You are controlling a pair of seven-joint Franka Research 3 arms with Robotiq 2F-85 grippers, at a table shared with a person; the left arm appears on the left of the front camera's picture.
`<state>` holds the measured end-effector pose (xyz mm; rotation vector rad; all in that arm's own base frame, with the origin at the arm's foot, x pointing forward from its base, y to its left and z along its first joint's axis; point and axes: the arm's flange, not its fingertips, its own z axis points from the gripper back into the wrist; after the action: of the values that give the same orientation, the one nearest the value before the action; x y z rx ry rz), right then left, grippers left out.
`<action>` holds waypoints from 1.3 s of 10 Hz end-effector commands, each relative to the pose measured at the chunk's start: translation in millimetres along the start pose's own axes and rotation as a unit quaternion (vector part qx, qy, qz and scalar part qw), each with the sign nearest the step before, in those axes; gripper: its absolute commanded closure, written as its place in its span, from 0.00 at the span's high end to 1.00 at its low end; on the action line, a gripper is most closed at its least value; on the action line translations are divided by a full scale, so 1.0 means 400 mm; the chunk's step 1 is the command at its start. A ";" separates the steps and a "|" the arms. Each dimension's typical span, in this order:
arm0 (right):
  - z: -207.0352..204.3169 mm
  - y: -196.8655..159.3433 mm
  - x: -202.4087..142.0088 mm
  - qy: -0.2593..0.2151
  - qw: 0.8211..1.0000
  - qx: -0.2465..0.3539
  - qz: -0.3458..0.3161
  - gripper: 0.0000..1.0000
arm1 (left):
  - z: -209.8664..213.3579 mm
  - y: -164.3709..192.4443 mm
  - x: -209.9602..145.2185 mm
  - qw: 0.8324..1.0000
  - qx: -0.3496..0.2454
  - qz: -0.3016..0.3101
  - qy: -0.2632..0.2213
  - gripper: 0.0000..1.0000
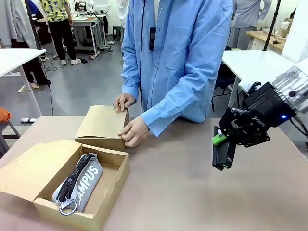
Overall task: Place items inside the box.
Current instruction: Pick up a Pencil pouch or Stapler and place it inside the Mailer Box closest to the robot.
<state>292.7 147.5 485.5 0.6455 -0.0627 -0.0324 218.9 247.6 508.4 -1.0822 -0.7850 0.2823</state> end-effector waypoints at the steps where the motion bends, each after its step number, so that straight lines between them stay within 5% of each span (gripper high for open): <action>1: -0.035 0.016 -0.005 0.016 1.000 0.004 0.007 0.37 | -0.002 -0.004 -0.001 1.000 -0.012 -0.007 -0.006 1.00; 6: -0.066 0.062 0.008 0.018 1.000 0.017 -0.004 0.37 | -0.002 -0.004 -0.001 1.000 -0.012 -0.007 -0.006 1.00; 8: -0.176 0.202 0.014 0.051 0.999 0.013 0.002 0.37 | -0.002 -0.004 -0.001 1.000 -0.012 -0.007 -0.006 1.00; 13: -0.550 0.596 -0.076 0.011 1.000 -0.005 0.000 0.37 | -0.002 -0.004 -0.001 1.000 -0.012 -0.007 -0.006 1.00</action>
<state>264.1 437.2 465.6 0.6999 0.0168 -0.0154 219.4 247.3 508.5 -1.0820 -0.7836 0.2813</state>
